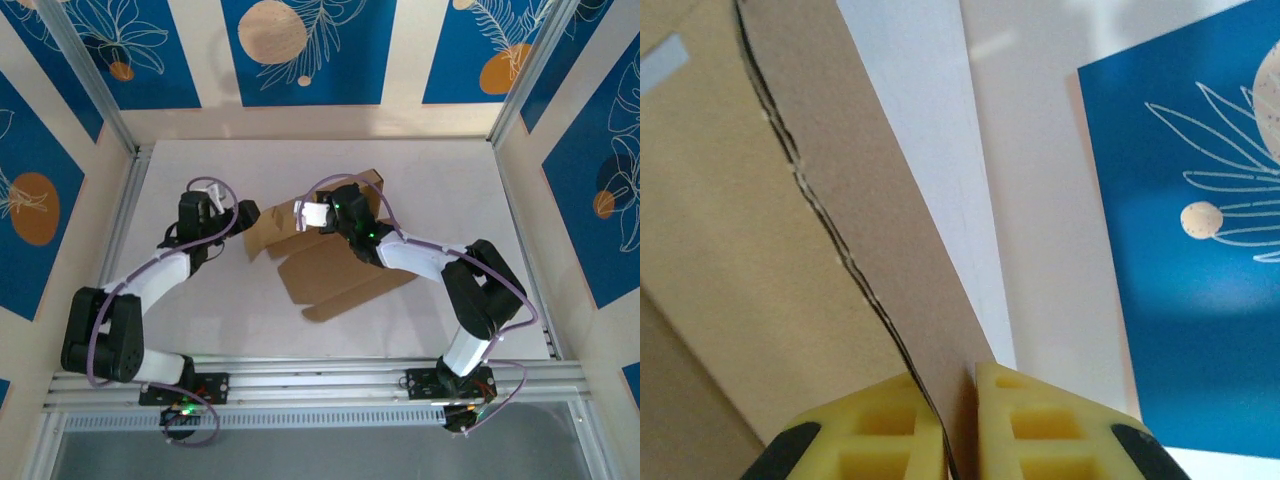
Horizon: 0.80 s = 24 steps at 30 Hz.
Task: Fold the paper box
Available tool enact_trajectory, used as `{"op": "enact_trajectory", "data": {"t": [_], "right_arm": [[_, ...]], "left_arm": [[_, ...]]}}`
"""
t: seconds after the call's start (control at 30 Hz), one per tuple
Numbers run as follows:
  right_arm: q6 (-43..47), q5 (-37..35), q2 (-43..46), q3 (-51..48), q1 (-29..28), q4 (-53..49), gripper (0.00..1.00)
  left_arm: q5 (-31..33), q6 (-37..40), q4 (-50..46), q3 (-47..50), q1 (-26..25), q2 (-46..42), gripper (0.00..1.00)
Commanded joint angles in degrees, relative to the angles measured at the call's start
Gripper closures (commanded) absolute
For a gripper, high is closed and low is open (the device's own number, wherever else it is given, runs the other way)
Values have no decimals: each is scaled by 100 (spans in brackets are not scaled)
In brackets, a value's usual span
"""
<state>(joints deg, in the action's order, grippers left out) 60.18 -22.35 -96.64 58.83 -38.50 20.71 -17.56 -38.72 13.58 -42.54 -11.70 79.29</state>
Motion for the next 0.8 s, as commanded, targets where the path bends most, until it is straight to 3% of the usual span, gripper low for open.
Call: {"op": "enact_trajectory", "data": {"t": [0.0, 0.2, 0.43, 0.57, 0.63, 0.77], "right_arm": [[-671, 41, 312, 199, 92, -101, 86], [-569, 155, 365, 182, 150, -252, 86], [-479, 268, 382, 120, 158, -331, 86], [-529, 285, 375, 146, 167, -390, 86], [-589, 271, 357, 209, 187, -451, 85], [-760, 215, 335, 378, 252, -584, 86]], "left_arm": [[-55, -53, 591, 284, -64, -321, 29], [84, 283, 292, 415, -12, -626, 29], [508, 491, -131, 394, 625, -1274, 28], [615, 492, -657, 264, 747, -1003, 32], [376, 418, -868, 240, 732, -793, 36], [366, 269, -1149, 435, 515, -708, 39]]}}
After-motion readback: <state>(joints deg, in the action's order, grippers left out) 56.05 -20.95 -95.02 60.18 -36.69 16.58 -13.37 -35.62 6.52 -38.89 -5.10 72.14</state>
